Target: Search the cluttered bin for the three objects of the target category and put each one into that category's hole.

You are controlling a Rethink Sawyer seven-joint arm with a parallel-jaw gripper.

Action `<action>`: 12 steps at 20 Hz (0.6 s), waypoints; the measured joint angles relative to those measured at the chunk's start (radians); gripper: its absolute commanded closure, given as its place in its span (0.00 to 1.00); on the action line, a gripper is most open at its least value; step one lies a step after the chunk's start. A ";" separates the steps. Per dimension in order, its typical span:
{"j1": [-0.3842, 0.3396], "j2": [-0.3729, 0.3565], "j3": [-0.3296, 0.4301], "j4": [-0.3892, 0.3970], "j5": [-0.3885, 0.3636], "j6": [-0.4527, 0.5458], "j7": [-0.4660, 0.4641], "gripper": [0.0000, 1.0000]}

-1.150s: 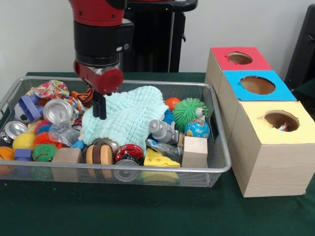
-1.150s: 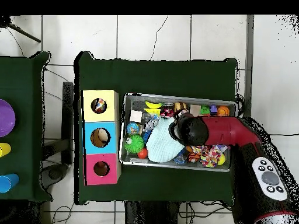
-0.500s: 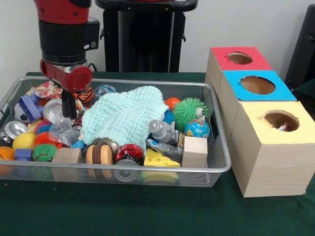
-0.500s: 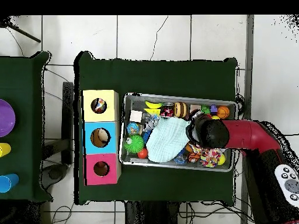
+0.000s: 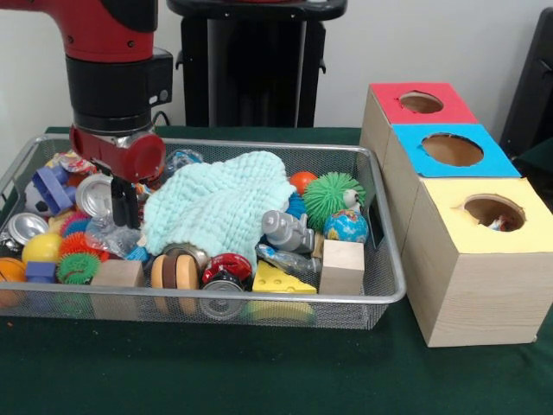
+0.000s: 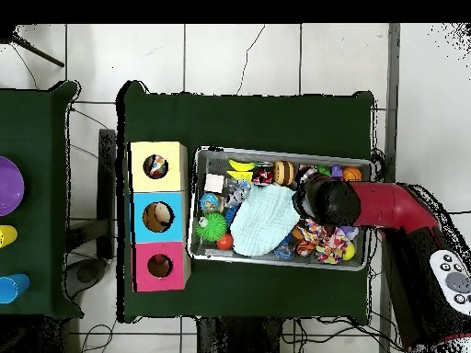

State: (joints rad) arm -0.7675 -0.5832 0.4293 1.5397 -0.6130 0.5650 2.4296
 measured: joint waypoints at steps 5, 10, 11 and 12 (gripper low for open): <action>0.000 0.040 0.013 -0.038 0.000 0.000 -0.005 1.00; -0.005 0.071 0.029 -0.068 0.000 0.007 -0.010 1.00; -0.008 0.076 0.033 -0.073 0.000 0.010 -0.012 1.00; -0.014 0.081 0.039 -0.076 0.000 0.016 -0.019 1.00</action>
State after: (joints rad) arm -0.7819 -0.5026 0.4683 1.4636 -0.6132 0.5807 2.4106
